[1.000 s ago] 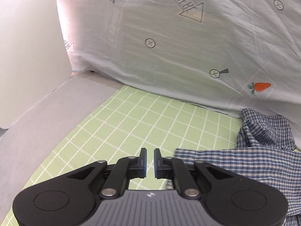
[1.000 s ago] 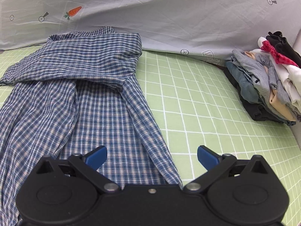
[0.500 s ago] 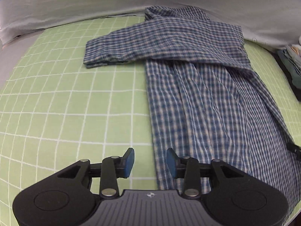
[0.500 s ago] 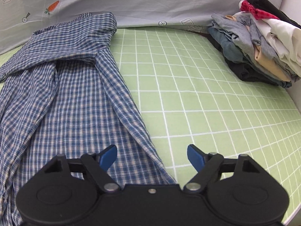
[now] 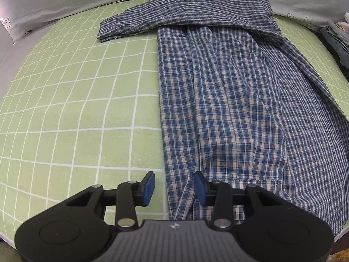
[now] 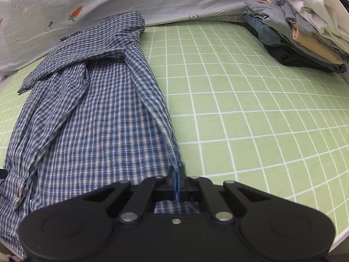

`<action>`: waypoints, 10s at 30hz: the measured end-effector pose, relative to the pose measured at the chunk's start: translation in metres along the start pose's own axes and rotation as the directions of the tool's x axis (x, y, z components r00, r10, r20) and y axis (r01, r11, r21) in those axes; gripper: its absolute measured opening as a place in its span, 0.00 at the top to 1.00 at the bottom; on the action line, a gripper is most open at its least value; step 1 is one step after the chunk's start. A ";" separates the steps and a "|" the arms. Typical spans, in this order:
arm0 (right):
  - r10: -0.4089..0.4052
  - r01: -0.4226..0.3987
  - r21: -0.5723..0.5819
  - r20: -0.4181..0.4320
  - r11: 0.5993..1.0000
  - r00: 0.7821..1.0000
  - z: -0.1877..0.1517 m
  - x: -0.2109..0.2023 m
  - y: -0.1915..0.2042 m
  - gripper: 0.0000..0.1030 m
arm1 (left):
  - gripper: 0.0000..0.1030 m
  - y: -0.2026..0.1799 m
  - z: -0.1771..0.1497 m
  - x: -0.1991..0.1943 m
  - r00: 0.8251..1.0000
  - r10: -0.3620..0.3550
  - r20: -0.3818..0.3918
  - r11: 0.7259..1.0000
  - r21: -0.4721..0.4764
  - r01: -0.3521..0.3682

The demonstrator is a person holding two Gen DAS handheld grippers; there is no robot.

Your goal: Fold clothes

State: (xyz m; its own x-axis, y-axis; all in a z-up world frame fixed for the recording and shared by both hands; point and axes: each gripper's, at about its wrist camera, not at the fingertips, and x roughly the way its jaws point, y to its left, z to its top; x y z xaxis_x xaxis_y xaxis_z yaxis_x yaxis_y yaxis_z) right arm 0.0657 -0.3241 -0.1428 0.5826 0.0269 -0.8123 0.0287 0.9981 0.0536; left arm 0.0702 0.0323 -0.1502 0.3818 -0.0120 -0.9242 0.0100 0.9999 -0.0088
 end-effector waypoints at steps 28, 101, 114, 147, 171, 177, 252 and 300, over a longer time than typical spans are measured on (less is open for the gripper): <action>0.419 -0.401 0.135 -0.157 0.906 0.894 -0.019 0.016 0.122 0.78 | 0.40 0.041 -0.021 -0.011 0.989 -0.137 -0.048 0.974 0.173 0.144; -0.219 0.299 -0.151 0.399 0.942 0.891 0.232 0.106 0.150 0.00 | 0.96 0.152 0.298 -0.058 0.784 0.074 0.616 0.934 -0.319 0.162; -0.203 0.251 -0.364 0.165 0.897 0.965 0.191 0.168 0.186 0.00 | 0.96 0.204 0.242 0.060 0.938 0.196 0.285 0.883 -0.467 -0.042; -0.147 0.147 -0.006 -0.029 0.989 0.989 0.107 0.075 0.121 0.00 | 0.96 0.029 0.185 -0.068 0.884 -0.146 0.444 0.987 0.009 0.159; 0.398 -0.403 0.099 0.068 0.910 0.915 0.091 0.055 0.139 0.62 | 0.54 -0.003 0.090 -0.056 0.983 -0.127 0.131 0.992 0.004 0.128; 0.453 -0.455 0.095 0.040 0.886 0.891 0.104 0.084 0.168 0.70 | 0.54 0.021 0.076 -0.070 0.986 -0.093 0.140 0.992 -0.067 0.103; 0.318 -0.237 0.471 -0.100 0.850 0.943 -0.049 -0.007 -0.002 0.45 | 0.54 -0.003 0.004 -0.050 0.994 -0.104 -0.026 0.992 -0.077 0.102; 0.528 -0.403 0.719 0.060 0.566 0.847 0.075 0.109 -0.015 0.95 | 0.97 0.052 0.154 -0.017 0.902 -0.399 0.166 0.760 -0.490 0.427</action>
State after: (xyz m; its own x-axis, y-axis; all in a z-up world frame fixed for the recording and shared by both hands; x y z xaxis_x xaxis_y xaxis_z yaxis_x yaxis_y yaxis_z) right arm 0.1893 -0.3398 -0.1886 0.5573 0.5464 -0.6252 0.3650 0.5151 0.7755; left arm 0.2062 0.0839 -0.0758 0.4932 -0.4110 -0.7667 -0.2822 0.7581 -0.5880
